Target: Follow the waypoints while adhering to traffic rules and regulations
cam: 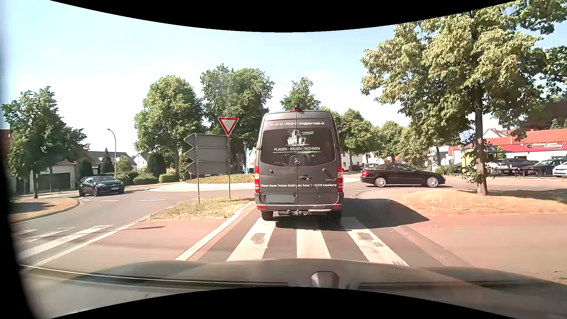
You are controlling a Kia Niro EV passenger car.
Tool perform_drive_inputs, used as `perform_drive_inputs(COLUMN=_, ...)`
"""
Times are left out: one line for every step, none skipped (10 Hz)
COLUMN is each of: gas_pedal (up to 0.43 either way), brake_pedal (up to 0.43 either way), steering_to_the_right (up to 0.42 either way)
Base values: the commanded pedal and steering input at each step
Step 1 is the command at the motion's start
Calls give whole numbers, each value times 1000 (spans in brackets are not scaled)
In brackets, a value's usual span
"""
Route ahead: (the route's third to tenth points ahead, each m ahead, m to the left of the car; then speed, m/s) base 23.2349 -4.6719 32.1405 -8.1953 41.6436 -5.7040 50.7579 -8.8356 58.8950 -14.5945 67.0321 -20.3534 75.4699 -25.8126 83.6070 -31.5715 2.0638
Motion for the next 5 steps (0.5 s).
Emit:
perform_drive_inputs(gas_pedal=0, brake_pedal=6, steering_to_the_right=10)
perform_drive_inputs(gas_pedal=0, brake_pedal=6, steering_to_the_right=10)
perform_drive_inputs(gas_pedal=0, brake_pedal=6, steering_to_the_right=10)
perform_drive_inputs(gas_pedal=0, brake_pedal=6, steering_to_the_right=10)
perform_drive_inputs(gas_pedal=0, brake_pedal=6, steering_to_the_right=10)
